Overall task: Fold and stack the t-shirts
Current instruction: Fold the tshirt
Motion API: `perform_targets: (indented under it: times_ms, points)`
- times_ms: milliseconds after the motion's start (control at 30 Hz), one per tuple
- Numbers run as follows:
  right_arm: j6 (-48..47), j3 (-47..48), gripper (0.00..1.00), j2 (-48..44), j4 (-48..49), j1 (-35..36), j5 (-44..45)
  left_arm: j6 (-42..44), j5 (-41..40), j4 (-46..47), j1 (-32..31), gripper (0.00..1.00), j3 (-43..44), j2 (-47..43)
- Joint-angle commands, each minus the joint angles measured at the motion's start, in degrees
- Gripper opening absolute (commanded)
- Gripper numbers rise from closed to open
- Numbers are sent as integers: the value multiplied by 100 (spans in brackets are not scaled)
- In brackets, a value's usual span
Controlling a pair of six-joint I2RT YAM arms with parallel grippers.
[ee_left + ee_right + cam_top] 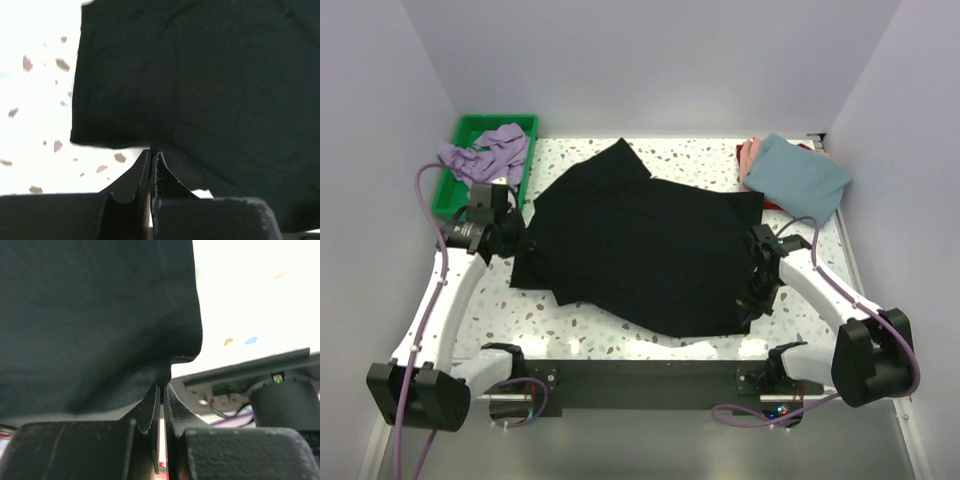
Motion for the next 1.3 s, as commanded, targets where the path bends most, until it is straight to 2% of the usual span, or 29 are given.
perform_targets:
  times_ms: [0, 400, 600, 933, 1267]
  points:
    - [-317, 587, 0, 174, 334, -386, 5, 357, 93, 796, 25, 0, 557, 342]
    - [-950, 1475, 0, 1071, 413, -1397, 14, 779, 488, 1324, 16, 0, 1646, 1617]
    - [-1127, 1713, 0, 1404, 510, -1688, 14, 894, 611, 1386, 16, 0, 2130, 2293]
    - [-1311, 2144, 0, 2213, 818, -1952, 102, 1157, 726, 1605, 16, 0, 2561, 3330]
    - [-1434, 2451, 0, 2731, 905, -1996, 172, 1263, 655, 1693, 16, 0, 2869, 3885]
